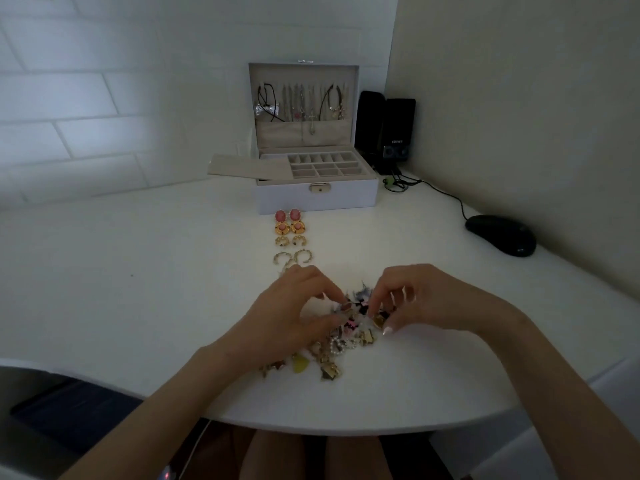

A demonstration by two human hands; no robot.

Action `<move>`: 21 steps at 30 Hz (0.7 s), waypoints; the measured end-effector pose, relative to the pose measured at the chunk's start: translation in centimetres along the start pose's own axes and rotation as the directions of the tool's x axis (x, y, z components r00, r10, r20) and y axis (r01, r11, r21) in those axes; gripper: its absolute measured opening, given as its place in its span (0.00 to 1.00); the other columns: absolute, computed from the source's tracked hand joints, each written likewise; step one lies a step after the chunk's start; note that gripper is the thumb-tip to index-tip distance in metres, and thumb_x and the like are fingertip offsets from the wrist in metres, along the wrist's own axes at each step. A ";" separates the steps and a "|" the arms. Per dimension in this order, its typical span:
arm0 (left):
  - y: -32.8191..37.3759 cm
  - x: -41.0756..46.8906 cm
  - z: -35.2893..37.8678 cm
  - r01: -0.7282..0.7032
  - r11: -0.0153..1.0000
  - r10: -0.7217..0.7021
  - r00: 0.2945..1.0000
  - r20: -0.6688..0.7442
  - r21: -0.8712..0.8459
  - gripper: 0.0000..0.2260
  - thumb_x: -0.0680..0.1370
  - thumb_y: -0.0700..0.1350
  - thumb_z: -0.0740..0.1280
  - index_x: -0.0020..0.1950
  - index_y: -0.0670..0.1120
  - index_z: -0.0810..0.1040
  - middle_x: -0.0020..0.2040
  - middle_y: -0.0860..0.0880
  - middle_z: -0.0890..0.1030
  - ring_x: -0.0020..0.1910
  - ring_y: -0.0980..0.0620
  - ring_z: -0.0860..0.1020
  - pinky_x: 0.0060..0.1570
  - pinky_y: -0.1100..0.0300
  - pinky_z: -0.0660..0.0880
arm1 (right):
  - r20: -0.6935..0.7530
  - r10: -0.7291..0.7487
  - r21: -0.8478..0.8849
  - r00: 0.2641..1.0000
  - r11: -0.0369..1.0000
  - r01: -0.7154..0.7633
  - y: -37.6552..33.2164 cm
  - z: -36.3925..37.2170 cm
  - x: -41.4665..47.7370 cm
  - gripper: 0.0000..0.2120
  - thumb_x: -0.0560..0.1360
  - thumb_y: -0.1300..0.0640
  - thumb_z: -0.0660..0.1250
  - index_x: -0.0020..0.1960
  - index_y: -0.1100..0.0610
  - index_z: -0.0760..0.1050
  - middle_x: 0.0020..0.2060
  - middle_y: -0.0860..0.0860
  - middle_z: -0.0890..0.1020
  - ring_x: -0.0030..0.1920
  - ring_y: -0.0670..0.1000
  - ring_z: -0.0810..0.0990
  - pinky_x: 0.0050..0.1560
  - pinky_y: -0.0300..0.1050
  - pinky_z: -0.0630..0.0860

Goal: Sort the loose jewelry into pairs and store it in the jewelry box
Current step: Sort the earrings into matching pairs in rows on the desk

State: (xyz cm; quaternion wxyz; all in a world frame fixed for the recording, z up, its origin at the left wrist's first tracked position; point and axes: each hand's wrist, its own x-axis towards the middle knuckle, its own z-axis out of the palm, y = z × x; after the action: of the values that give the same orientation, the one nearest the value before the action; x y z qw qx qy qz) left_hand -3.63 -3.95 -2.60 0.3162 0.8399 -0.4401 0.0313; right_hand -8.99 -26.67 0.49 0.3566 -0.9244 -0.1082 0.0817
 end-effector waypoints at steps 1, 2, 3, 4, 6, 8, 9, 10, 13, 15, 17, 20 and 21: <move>0.0 0.1 0.2 -0.028 1.000 0.027 0.999 0.036 0.013 0.13 0.72 0.60 0.62 0.52 0.55 0.77 0.49 0.60 0.75 0.51 0.59 0.71 0.52 0.67 0.68 | -0.017 0.005 -0.014 1.000 1.000 -0.005 0.2 0.2 -0.1 0.13 0.62 0.58 0.79 0.40 0.44 0.80 0.39 0.46 0.78 0.36 0.40 0.73 0.39 0.33 0.70; 0.0 0.2 0.4 -0.049 0.999 0.047 0.997 0.061 0.021 0.15 0.72 0.60 0.62 0.54 0.55 0.77 0.52 0.60 0.76 0.53 0.58 0.71 0.54 0.64 0.68 | -0.037 0.008 -0.036 0.999 0.999 -0.009 0.4 0.4 -0.1 0.13 0.61 0.57 0.79 0.40 0.44 0.80 0.39 0.45 0.77 0.37 0.41 0.72 0.39 0.34 0.70; -0.1 0.3 0.6 -0.063 0.998 0.061 0.995 0.078 0.030 0.16 0.73 0.61 0.62 0.55 0.55 0.77 0.53 0.60 0.76 0.54 0.57 0.72 0.57 0.61 0.68 | -0.056 0.008 -0.064 0.998 0.998 -0.011 0.6 0.6 -0.1 0.13 0.60 0.56 0.79 0.39 0.44 0.79 0.39 0.45 0.77 0.37 0.41 0.72 0.40 0.35 0.70; -0.1 0.3 0.8 -0.071 0.997 0.067 0.994 0.088 0.038 0.16 0.73 0.61 0.62 0.57 0.56 0.77 0.55 0.60 0.76 0.56 0.57 0.72 0.58 0.59 0.68 | -0.071 0.007 -0.090 0.997 0.996 -0.013 0.7 0.7 -0.1 0.13 0.60 0.55 0.80 0.39 0.44 0.79 0.39 0.45 0.77 0.38 0.42 0.72 0.40 0.37 0.71; 0.0 0.3 0.8 -0.068 0.997 0.064 0.993 0.095 0.041 0.17 0.73 0.61 0.62 0.57 0.55 0.77 0.54 0.60 0.76 0.55 0.56 0.73 0.58 0.57 0.69 | -0.094 0.005 -0.104 0.996 0.995 -0.014 0.8 0.7 -0.1 0.13 0.60 0.54 0.80 0.37 0.43 0.77 0.39 0.46 0.77 0.38 0.43 0.73 0.41 0.38 0.70; 0.1 0.3 0.7 -0.053 0.998 0.051 0.994 0.098 0.024 0.16 0.73 0.61 0.63 0.55 0.55 0.78 0.51 0.59 0.76 0.53 0.56 0.73 0.55 0.58 0.70 | -0.116 -0.015 -0.095 0.993 0.995 0.004 1.1 0.8 -0.1 0.11 0.62 0.53 0.79 0.37 0.43 0.78 0.38 0.46 0.77 0.37 0.43 0.73 0.40 0.37 0.70; 0.2 0.3 0.6 -0.040 0.999 0.039 0.995 0.096 0.010 0.14 0.73 0.60 0.63 0.54 0.55 0.78 0.50 0.59 0.76 0.51 0.57 0.73 0.53 0.60 0.71 | -0.125 -0.030 -0.098 0.992 0.995 0.017 1.2 0.9 -0.1 0.09 0.64 0.52 0.78 0.38 0.44 0.78 0.38 0.46 0.77 0.37 0.44 0.73 0.40 0.37 0.70; 0.4 0.3 0.6 -0.021 1.000 0.022 0.996 0.091 -0.007 0.12 0.74 0.58 0.64 0.53 0.54 0.78 0.48 0.58 0.77 0.50 0.58 0.73 0.51 0.62 0.71 | -0.135 -0.045 -0.102 0.990 0.994 0.032 1.4 0.9 -0.1 0.08 0.65 0.52 0.77 0.39 0.43 0.78 0.38 0.46 0.77 0.38 0.45 0.74 0.40 0.37 0.71; 0.8 0.4 0.3 0.059 0.995 -0.054 0.997 0.057 -0.083 0.06 0.77 0.44 0.66 0.52 0.51 0.78 0.46 0.57 0.79 0.45 0.61 0.75 0.44 0.69 0.72 | -0.176 -0.067 -0.061 0.982 0.997 0.057 1.8 1.0 -0.1 0.06 0.67 0.51 0.76 0.40 0.43 0.80 0.38 0.46 0.78 0.38 0.46 0.75 0.38 0.34 0.71; 0.9 0.5 0.2 0.082 0.992 -0.078 0.996 0.045 -0.098 0.09 0.77 0.38 0.64 0.53 0.50 0.78 0.46 0.57 0.80 0.45 0.62 0.76 0.43 0.71 0.71 | -0.196 -0.062 -0.010 0.979 0.998 0.061 2.0 1.0 0.0 0.04 0.69 0.53 0.74 0.41 0.45 0.82 0.38 0.46 0.79 0.36 0.44 0.74 0.37 0.33 0.69; 0.9 0.7 0.1 0.093 0.992 -0.087 0.994 0.071 -0.090 0.10 0.76 0.38 0.65 0.53 0.50 0.77 0.46 0.58 0.80 0.46 0.63 0.75 0.43 0.73 0.70 | -0.212 -0.067 0.021 0.975 0.997 0.073 2.2 0.9 0.0 0.04 0.70 0.54 0.73 0.43 0.46 0.82 0.38 0.45 0.80 0.35 0.42 0.74 0.36 0.32 0.69; 0.9 1.1 0.1 0.114 0.992 -0.106 0.986 0.126 -0.058 0.08 0.75 0.42 0.68 0.52 0.54 0.76 0.44 0.62 0.77 0.46 0.65 0.74 0.42 0.73 0.69 | -0.240 -0.041 0.098 0.970 0.993 0.067 2.4 0.8 0.1 0.02 0.70 0.51 0.71 0.43 0.46 0.81 0.38 0.47 0.82 0.35 0.45 0.76 0.37 0.33 0.71; 1.0 1.2 0.0 0.116 0.993 -0.110 0.985 0.133 -0.037 0.08 0.75 0.44 0.69 0.51 0.55 0.76 0.44 0.63 0.76 0.45 0.65 0.73 0.42 0.73 0.69 | -0.245 -0.022 0.134 0.969 0.989 0.056 2.4 0.8 0.1 0.02 0.71 0.52 0.71 0.44 0.47 0.81 0.38 0.48 0.83 0.35 0.46 0.78 0.37 0.34 0.72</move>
State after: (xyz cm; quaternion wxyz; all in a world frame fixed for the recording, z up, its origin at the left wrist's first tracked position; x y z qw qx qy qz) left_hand -3.67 -5.21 -1.76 0.3066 0.8565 -0.4120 -0.0516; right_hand -8.69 -27.86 -1.70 0.4324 -0.8979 -0.0761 -0.0315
